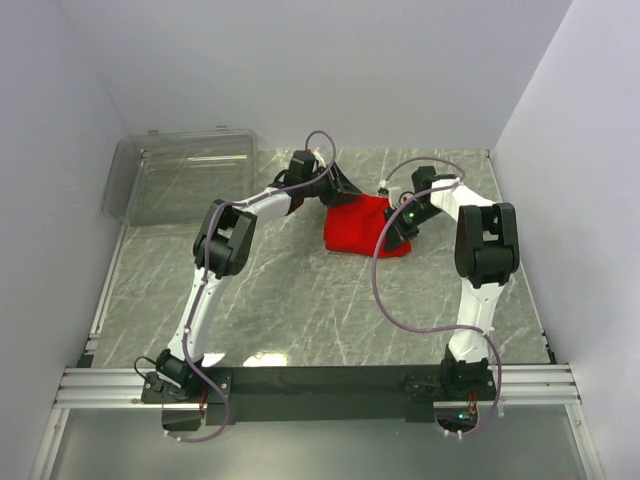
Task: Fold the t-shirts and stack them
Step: Fold the tshirt
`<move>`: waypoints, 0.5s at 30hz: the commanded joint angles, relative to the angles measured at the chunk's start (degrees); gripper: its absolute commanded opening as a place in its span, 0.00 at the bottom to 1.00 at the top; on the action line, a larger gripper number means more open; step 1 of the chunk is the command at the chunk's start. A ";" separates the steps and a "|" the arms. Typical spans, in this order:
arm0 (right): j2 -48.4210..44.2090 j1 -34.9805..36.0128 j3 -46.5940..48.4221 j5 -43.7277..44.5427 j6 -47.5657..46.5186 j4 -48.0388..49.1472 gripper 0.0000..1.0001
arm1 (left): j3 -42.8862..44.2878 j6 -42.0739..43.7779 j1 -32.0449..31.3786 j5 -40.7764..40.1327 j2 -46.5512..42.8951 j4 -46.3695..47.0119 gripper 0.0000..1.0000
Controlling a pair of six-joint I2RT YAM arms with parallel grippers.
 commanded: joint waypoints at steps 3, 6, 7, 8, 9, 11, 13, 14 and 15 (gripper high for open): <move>1.60 -0.64 0.33 3.50 -0.07 0.06 0.12 | 2.54 -3.16 0.59 -5.08 2.32 -0.44 0.50; 1.26 -1.00 -0.11 3.93 0.02 0.05 0.12 | 2.02 -5.00 1.38 -8.94 1.89 -1.15 0.50; 1.17 -1.08 -0.37 4.20 -0.16 -0.04 0.12 | 1.84 -5.27 1.81 -10.34 1.71 -1.41 0.50; 1.17 -1.17 -0.37 4.46 -0.16 -0.56 0.12 | 2.10 -5.27 1.91 -10.88 1.45 -1.59 0.50; 1.08 -1.35 -0.37 4.73 -0.42 -0.83 0.12 | 2.63 -4.92 2.08 -11.06 1.18 -1.42 0.50; 0.99 -1.78 -0.29 4.20 -0.95 -1.88 0.12 | 3.16 -4.40 2.43 -11.24 0.40 -0.54 0.51; 0.55 -2.05 -0.29 2.98 -1.83 -2.58 0.12 | 3.51 -3.95 2.78 -10.10 -0.05 2.53 0.52; 0.03 -2.40 -0.29 2.19 -2.35 -3.54 0.12 | 3.60 -3.69 2.96 -8.88 -0.66 3.50 0.54; -0.59 -2.66 -0.02 0.09 -3.66 -4.25 0.12 | 4.21 -2.99 2.96 -7.91 -1.01 4.55 0.55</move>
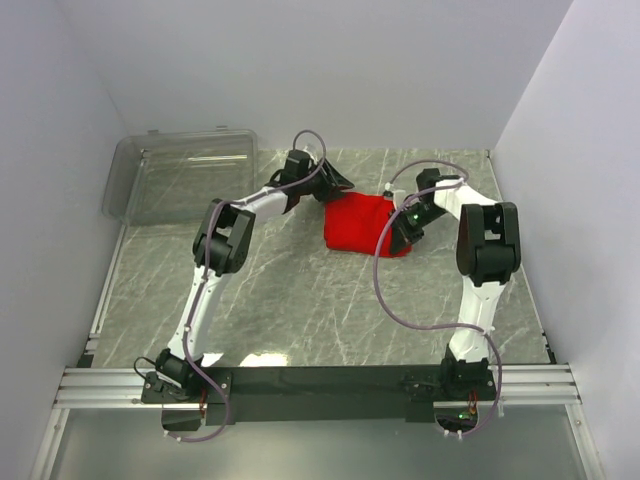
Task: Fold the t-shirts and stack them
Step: Fold the tshirt
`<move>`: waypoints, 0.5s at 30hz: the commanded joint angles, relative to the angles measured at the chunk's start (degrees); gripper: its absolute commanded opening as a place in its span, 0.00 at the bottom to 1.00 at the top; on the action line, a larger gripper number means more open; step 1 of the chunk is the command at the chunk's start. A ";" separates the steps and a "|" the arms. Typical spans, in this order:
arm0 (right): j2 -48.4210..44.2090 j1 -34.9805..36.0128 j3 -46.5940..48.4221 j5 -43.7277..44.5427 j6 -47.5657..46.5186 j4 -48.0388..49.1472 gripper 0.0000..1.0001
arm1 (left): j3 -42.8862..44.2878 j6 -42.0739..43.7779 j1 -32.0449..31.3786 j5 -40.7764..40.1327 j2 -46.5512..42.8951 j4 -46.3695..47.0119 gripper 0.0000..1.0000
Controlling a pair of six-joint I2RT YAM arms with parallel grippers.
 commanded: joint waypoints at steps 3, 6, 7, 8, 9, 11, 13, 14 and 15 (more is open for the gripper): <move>-3.20 -2.30 2.38 -5.88 -5.32 -6.34 0.12 | 4.72 3.79 1.41 2.93 -4.89 5.99 0.57; -3.99 -4.48 6.94 -9.58 -5.07 -8.45 0.12 | 4.03 6.95 1.50 6.00 -8.22 5.46 0.58; -3.38 -4.76 8.36 -11.07 -4.72 -8.81 0.12 | 3.33 7.66 1.50 7.32 -9.28 5.37 0.58; -2.86 -4.94 9.76 -11.86 -4.10 -9.33 0.12 | 2.28 8.28 1.41 8.46 -11.64 5.46 0.58; -2.24 -5.11 12.74 -12.48 -2.88 -9.69 0.12 | -0.61 9.07 1.41 10.56 -12.97 5.46 0.58; 0.48 -5.11 15.83 -15.19 -1.47 -10.30 0.12 | -4.31 9.16 1.32 13.03 -16.82 6.77 0.57; 3.89 -4.94 20.05 -17.57 1.69 -10.39 0.12 | -10.46 9.42 0.80 16.73 -19.30 7.57 0.57; 5.40 -4.85 21.71 -18.89 4.57 -10.39 0.13 | -12.48 9.78 0.62 17.69 -21.48 7.92 0.57; 6.89 -4.68 25.47 -19.69 5.21 -11.09 0.13 | -16.16 9.78 -0.08 19.18 -22.38 8.71 0.57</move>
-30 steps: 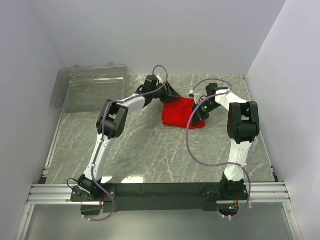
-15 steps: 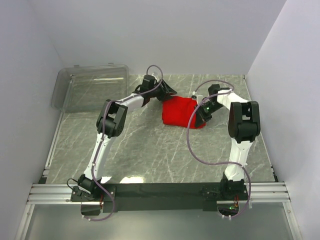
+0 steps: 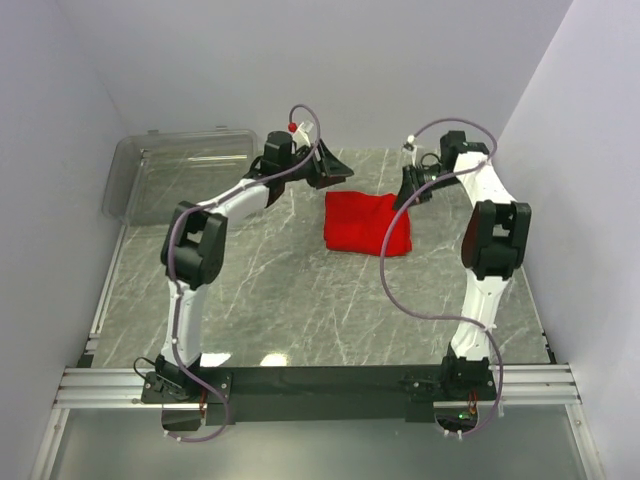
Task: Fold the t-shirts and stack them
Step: Fold the tshirt
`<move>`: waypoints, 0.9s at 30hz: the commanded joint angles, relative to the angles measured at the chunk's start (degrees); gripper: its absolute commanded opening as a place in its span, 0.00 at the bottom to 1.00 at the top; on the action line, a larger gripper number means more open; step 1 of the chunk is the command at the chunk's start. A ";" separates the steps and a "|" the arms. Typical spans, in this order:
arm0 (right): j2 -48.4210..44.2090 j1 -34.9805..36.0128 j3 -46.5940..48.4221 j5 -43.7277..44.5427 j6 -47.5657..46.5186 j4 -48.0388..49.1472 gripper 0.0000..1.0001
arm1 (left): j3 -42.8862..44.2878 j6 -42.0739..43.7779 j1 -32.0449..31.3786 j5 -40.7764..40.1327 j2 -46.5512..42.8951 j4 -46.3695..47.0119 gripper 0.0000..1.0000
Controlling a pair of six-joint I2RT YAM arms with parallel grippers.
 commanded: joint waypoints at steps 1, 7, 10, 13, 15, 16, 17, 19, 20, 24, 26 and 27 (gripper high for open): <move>7.74 1.27 7.69 -6.51 6.00 -2.81 0.13 | -7.09 2.81 -1.94 8.09 -6.77 3.88 0.56; 15.32 3.73 16.05 -8.89 14.26 0.51 0.13 | -13.96 4.22 -5.63 11.08 -5.74 4.49 0.55; 17.26 4.87 16.67 -9.06 18.92 5.70 0.13 | -14.58 4.91 -6.51 11.35 -3.72 4.07 0.55; 18.75 5.49 16.93 -8.98 25.15 10.88 0.13 | -13.96 5.79 -6.60 10.74 -1.35 3.09 0.54; 19.98 5.49 16.93 -9.33 28.59 14.05 0.12 | -13.44 6.15 -6.52 10.39 -0.29 2.30 0.54; 20.34 5.49 16.93 -8.46 30.34 15.02 0.12 | -13.35 6.32 -6.60 10.21 0.59 2.13 0.54; 20.69 5.32 16.85 -7.84 32.62 16.68 0.12 | -13.35 6.58 -6.60 9.95 1.03 1.78 0.54; 21.65 4.79 16.85 -7.22 33.95 17.57 0.11 | -13.70 6.85 -6.25 9.24 2.43 1.34 0.54; 22.01 4.62 16.76 -6.35 35.27 18.45 0.11 | -13.96 6.94 -6.08 9.07 2.79 1.25 0.54; 23.06 3.21 16.23 -3.53 36.16 19.51 0.10 | -17.30 6.76 -4.50 8.45 3.59 2.65 0.53; 23.68 2.51 16.58 -2.48 37.29 19.42 0.10 | -18.44 7.02 -4.14 8.63 3.50 2.65 0.53; 23.86 2.42 16.41 -3.08 38.08 20.12 0.10 | -18.71 7.29 -3.79 8.89 3.41 2.48 0.53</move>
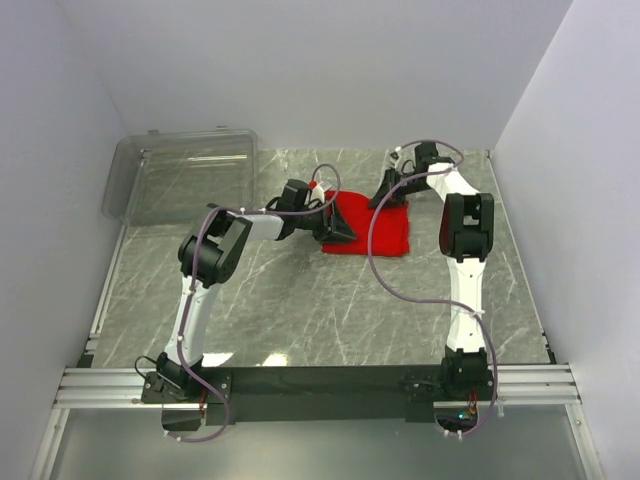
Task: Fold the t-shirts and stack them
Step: Fold the tshirt, then neatly place the folded tshirt to the corner
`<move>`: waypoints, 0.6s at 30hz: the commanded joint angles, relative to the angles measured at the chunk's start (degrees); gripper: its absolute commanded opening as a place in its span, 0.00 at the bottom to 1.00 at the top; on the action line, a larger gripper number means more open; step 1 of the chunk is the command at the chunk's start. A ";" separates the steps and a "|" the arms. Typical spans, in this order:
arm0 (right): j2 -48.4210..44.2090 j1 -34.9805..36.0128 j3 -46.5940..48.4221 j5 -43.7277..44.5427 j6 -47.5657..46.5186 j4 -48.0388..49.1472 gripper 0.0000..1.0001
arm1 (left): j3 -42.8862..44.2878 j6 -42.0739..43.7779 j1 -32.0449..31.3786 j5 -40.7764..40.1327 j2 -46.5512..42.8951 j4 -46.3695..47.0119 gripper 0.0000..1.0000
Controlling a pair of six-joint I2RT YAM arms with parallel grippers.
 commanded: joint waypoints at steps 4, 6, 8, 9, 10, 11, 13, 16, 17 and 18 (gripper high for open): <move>0.42 -3.01 1.13 5.71 5.03 3.37 0.10 | -2.21 3.67 1.22 0.61 -0.26 0.26 0.53; 0.34 -3.71 1.21 5.99 4.86 3.36 0.10 | -2.82 3.41 1.30 1.31 -0.53 1.40 0.53; 0.34 -4.50 1.04 1.00 4.42 4.24 0.10 | -2.91 2.70 1.22 2.63 -1.05 3.25 0.53; 0.07 -5.38 0.78 -1.46 4.24 4.85 0.10 | -3.00 2.61 1.22 3.07 -1.40 3.78 0.53; -0.71 -5.82 0.69 -5.75 4.41 6.25 0.11 | -2.92 2.44 1.22 3.42 -2.19 4.30 0.53; -1.33 -6.26 0.51 -7.45 4.68 7.05 0.11 | -2.57 2.18 1.22 3.86 -2.63 5.09 0.54; -3.52 -7.49 0.34 -9.83 5.03 8.45 0.11 | -1.95 2.09 1.30 4.65 -3.95 5.54 0.54; -6.60 -8.90 -0.81 -12.91 6.08 11.71 0.11 | 0.07 1.38 1.30 5.09 -5.53 5.45 0.55; -7.22 -9.08 -0.81 -13.78 5.22 11.36 0.11 | 1.47 1.30 1.30 5.09 -5.80 5.36 0.54; -7.66 -9.25 -0.46 -13.88 4.16 10.23 0.11 | 2.18 0.95 1.22 4.74 -5.80 5.19 0.55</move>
